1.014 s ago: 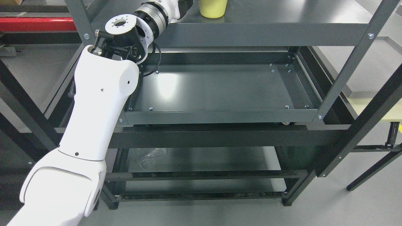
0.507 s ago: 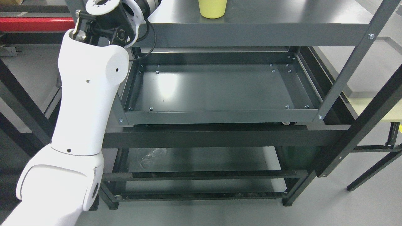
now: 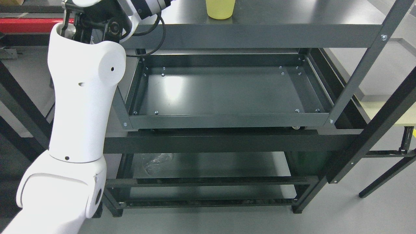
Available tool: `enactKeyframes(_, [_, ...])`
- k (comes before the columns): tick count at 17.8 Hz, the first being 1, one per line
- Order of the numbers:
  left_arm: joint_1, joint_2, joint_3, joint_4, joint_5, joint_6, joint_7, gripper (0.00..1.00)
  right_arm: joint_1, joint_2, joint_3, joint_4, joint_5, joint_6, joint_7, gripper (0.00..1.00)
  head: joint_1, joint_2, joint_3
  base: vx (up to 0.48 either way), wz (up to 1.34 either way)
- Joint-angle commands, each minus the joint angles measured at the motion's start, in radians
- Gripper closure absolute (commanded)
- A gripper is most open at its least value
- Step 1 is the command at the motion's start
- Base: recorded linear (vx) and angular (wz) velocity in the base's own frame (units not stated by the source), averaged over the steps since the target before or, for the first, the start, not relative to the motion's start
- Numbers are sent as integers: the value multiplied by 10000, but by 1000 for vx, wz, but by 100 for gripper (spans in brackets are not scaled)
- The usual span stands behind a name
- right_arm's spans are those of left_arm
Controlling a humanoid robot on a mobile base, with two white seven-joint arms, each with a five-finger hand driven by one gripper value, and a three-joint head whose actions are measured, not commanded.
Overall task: Place yellow IKEA cup on middle right shelf
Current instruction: 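Open the left hand and withdraw it down from the shelf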
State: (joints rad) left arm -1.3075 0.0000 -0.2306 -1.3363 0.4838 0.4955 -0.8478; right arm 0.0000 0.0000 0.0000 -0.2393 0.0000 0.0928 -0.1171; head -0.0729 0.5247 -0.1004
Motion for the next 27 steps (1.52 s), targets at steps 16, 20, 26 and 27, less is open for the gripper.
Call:
enactKeyframes(16, [6003,174,-2361,-213,-2552,-3648,7913,1,138,-175,169,0,-245,8,5,1,0,-1,0,0,0])
enactKeyframes(20, [6416,174,-1117,-304,-2629,-3943,8816,1,138,-175,169,0,-245,8,5,1,0,-1,0,0,0])
enactKeyframes(26, [8593,174,-102,-2708,-3335,-3805,8602,1,138,-175,169,0,-245,8,5,1,0,-1,0,0,0])
enactKeyframes(27, [8854,174,-118,-3123,-3320,-3789,8419,1,138,-175,169,0,-245,8,5,1,0,-1,0,0,0])
